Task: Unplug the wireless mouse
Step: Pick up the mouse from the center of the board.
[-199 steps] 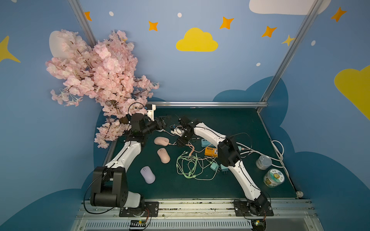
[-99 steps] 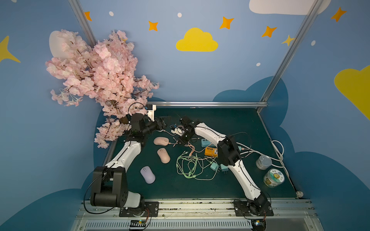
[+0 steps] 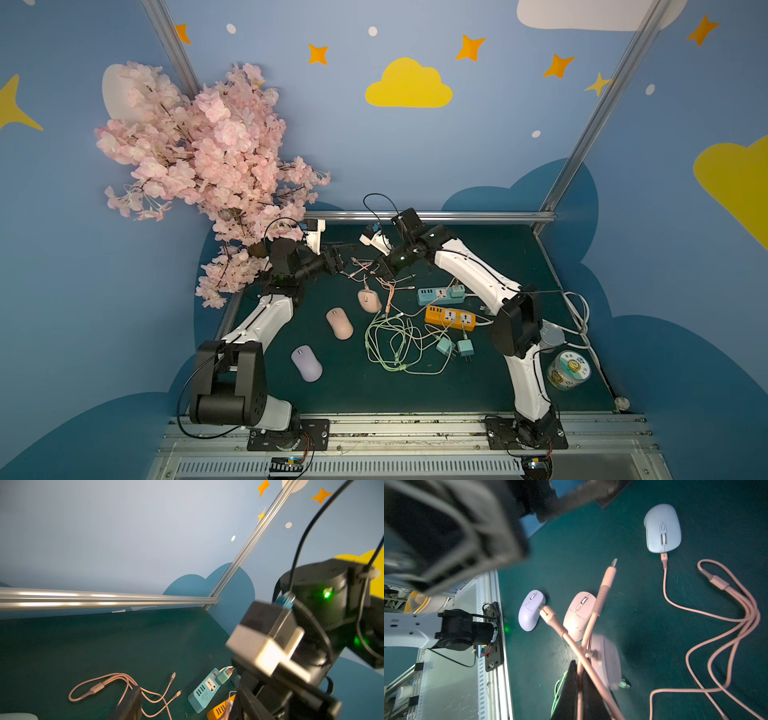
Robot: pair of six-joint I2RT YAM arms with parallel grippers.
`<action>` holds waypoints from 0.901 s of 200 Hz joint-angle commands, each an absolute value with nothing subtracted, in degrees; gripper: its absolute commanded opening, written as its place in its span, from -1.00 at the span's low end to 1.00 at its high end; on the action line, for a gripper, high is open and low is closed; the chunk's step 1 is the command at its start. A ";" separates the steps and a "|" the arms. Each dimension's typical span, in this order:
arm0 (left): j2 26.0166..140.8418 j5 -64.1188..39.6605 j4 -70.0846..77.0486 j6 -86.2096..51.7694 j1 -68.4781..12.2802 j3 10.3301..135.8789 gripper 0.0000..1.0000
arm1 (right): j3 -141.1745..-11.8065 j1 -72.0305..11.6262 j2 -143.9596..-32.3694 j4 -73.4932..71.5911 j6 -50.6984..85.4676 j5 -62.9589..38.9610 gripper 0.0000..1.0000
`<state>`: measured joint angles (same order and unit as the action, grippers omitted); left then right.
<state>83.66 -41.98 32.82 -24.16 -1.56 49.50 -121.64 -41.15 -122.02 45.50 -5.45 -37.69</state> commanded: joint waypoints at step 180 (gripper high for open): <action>89.55 -55.19 50.12 -5.17 -13.14 39.53 0.54 | -112.06 -38.27 -105.38 34.07 4.74 -49.70 -1.00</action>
